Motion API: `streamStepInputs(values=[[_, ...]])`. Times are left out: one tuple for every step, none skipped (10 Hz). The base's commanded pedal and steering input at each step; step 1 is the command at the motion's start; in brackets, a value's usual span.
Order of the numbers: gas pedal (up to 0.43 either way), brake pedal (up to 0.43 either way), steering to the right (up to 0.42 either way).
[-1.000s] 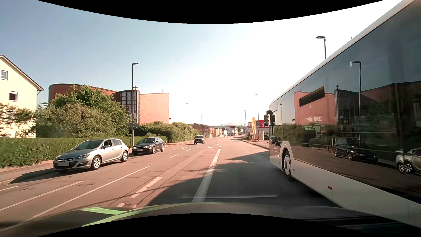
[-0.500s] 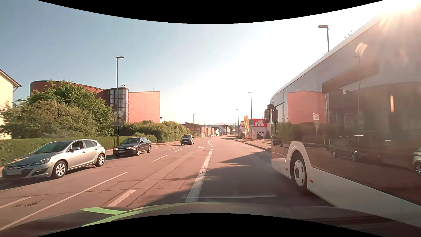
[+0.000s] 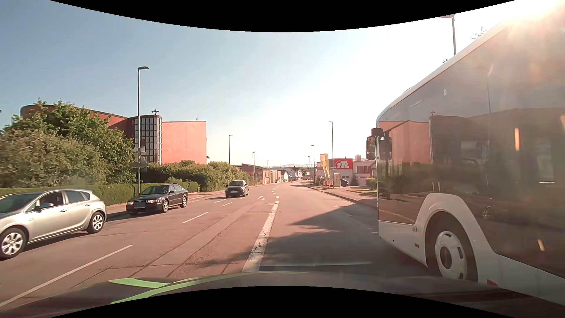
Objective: Follow the waypoints while adhering to traffic rules and regulations
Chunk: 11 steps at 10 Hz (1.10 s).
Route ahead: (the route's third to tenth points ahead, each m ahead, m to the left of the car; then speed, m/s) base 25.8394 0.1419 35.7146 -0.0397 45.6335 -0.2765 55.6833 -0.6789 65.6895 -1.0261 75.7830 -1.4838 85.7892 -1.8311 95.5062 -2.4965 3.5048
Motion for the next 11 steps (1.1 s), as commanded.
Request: streamStepInputs(values=[[0.020, 0.000, 0.037], [0.020, 0.000, 0.032], [0.020, 0.000, 0.028], [0.020, 0.000, 0.023], [0.028, 0.000, 0.022], [0.028, 0.000, 0.022], [0.028, 0.000, 0.022], [0.039, 0.000, 0.023], [0.039, 0.000, 0.026], [0.047, 0.000, 0.028], [0.047, 0.000, 0.030]])
